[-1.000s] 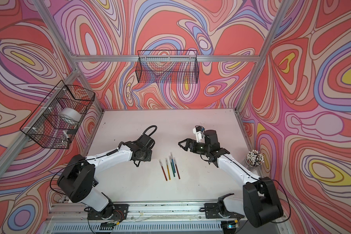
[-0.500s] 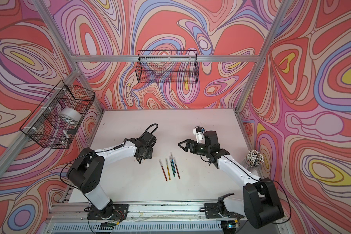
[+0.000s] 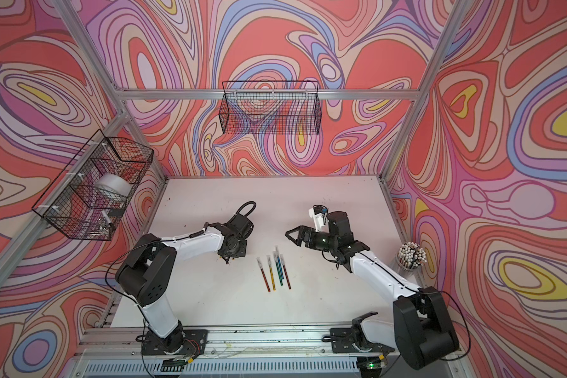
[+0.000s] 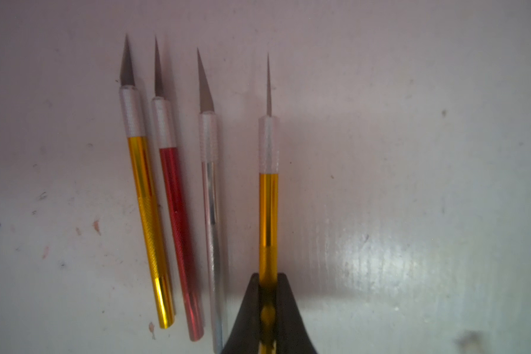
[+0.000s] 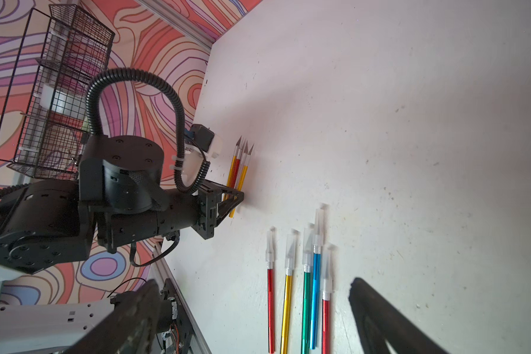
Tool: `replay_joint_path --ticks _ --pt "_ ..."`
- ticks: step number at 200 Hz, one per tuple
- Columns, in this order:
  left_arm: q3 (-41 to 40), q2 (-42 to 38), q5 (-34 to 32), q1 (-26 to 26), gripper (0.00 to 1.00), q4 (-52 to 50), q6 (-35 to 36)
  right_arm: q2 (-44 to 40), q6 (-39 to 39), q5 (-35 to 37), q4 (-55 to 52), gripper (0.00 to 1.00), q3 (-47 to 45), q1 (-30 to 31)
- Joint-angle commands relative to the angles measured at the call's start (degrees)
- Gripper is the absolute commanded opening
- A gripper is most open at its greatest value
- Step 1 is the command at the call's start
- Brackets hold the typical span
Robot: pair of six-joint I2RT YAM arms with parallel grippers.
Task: Remove protective caps from carving knives
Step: Place the carving knife at the center of the board.
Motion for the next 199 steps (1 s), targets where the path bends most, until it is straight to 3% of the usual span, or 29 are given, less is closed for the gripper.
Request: replay_joint_path --ticks 1,199 --pt "0.97 1.01 -1.37 0.58 0.00 -0.94 -0.95 0.54 0.45 0.80 1.39 0.97 -0.06 0.98" --pt "-0.38 1.41 -1.11 1.11 0.11 -0.63 -1.49 1.95 0.49 3.20 1.46 0.95 -0.54 3.00"
